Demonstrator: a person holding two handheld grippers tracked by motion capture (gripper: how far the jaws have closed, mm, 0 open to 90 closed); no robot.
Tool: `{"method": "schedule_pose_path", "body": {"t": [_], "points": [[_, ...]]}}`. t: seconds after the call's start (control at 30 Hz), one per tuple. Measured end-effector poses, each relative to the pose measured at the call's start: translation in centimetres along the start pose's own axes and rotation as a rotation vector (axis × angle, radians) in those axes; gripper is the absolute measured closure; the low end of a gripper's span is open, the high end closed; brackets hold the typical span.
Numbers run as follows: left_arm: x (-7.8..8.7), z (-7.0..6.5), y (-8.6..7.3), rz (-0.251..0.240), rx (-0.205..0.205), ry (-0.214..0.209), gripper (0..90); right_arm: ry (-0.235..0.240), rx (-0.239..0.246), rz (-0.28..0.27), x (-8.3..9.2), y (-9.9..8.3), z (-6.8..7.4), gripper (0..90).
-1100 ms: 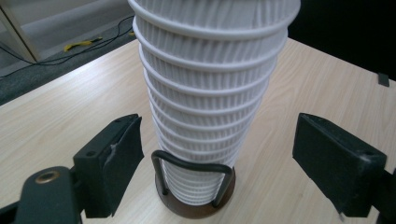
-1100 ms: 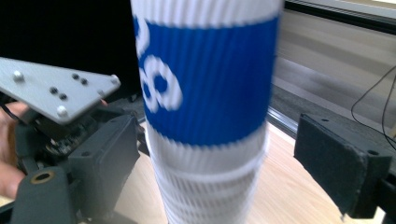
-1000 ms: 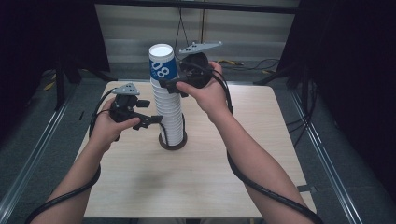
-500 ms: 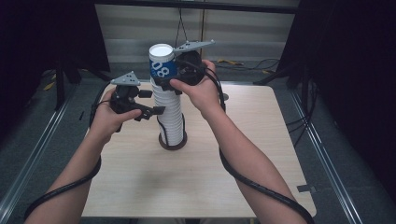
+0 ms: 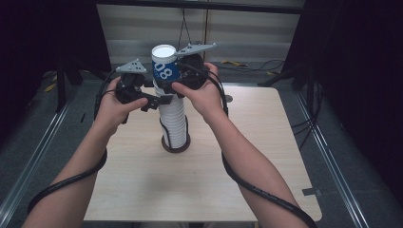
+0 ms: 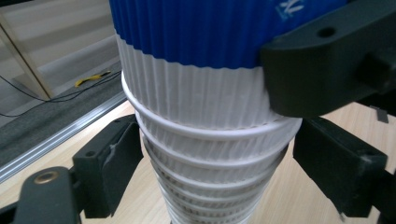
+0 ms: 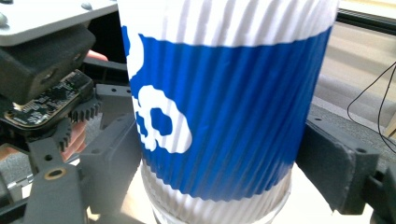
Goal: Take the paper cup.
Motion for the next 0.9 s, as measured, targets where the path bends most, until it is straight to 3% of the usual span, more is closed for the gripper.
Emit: {"method": "schedule_pose_path", "body": {"t": [0.27,0.53,0.9], "points": [[0.0,-0.2,0.1,0.012,-0.011,-0.008,18.9,0.003,0.01,0.009,0.3,0.0,-0.1,18.3],[0.0,-0.3,0.1,0.026,-0.015,-0.006,19.9,-0.001,-0.006,-0.025,0.8,0.5,-0.3,19.6],[0.2,-0.2,0.2,0.021,-0.017,-0.007,22.2,-0.017,-0.001,-0.031,1.0,1.0,-0.3,21.1]]}}
Point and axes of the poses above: each handheld gripper's, and its own axes: x roughly backward along the jaws, y roughly out of its top, z roughly to its left, the point moved 10 cm from there along -x, roughly forward along the jaws, and after that the axes turned 9 degrees about x, right-handed, at the moved point
